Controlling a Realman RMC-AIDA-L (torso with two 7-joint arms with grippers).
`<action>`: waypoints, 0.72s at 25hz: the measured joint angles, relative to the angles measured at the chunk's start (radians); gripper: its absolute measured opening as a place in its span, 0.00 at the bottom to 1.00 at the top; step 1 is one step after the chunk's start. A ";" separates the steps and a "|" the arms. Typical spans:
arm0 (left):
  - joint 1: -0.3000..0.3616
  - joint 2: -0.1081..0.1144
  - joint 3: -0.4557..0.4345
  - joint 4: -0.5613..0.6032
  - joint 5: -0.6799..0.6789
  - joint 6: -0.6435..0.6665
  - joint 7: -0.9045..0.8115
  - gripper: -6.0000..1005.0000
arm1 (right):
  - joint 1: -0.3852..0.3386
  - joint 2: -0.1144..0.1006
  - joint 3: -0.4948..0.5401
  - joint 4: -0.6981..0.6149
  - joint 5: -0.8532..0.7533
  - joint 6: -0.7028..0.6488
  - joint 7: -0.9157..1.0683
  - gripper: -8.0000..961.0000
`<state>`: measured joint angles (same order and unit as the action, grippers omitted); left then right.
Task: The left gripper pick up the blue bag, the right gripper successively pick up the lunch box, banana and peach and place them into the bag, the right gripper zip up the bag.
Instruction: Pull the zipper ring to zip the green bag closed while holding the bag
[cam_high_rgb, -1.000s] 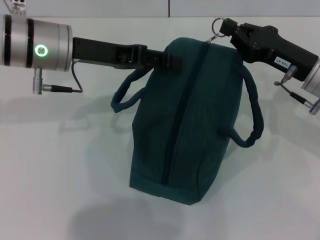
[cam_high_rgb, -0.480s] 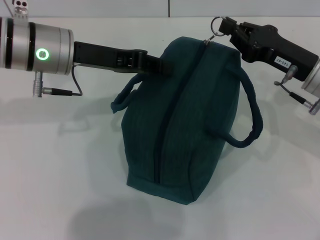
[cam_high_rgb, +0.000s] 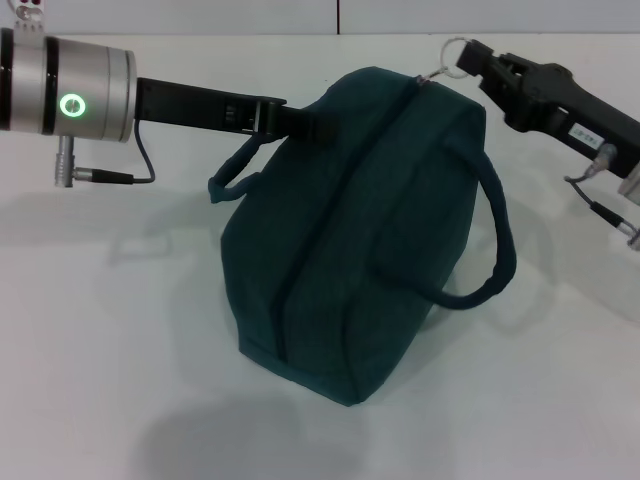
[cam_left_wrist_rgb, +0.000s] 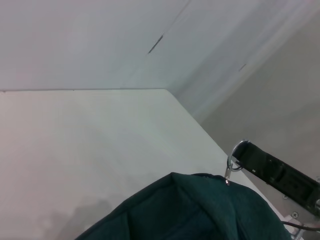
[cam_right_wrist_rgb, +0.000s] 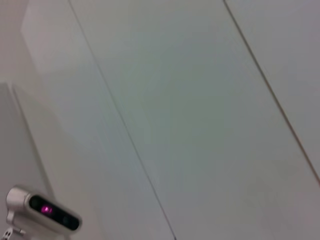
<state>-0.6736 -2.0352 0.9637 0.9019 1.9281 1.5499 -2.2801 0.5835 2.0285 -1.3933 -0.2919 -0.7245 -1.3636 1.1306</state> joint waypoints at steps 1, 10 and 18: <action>-0.002 0.001 0.001 0.000 0.000 0.003 0.003 0.07 | -0.002 0.000 0.000 0.007 0.007 -0.006 0.000 0.10; 0.003 -0.005 -0.001 -0.001 -0.003 0.062 0.010 0.05 | -0.019 -0.001 0.000 0.019 0.039 -0.033 0.061 0.11; 0.020 -0.009 -0.003 -0.003 -0.088 0.117 0.033 0.05 | -0.034 -0.002 0.002 0.026 0.042 -0.026 0.165 0.11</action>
<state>-0.6532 -2.0447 0.9605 0.8986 1.8399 1.6671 -2.2468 0.5491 2.0263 -1.3910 -0.2662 -0.6824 -1.3896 1.2961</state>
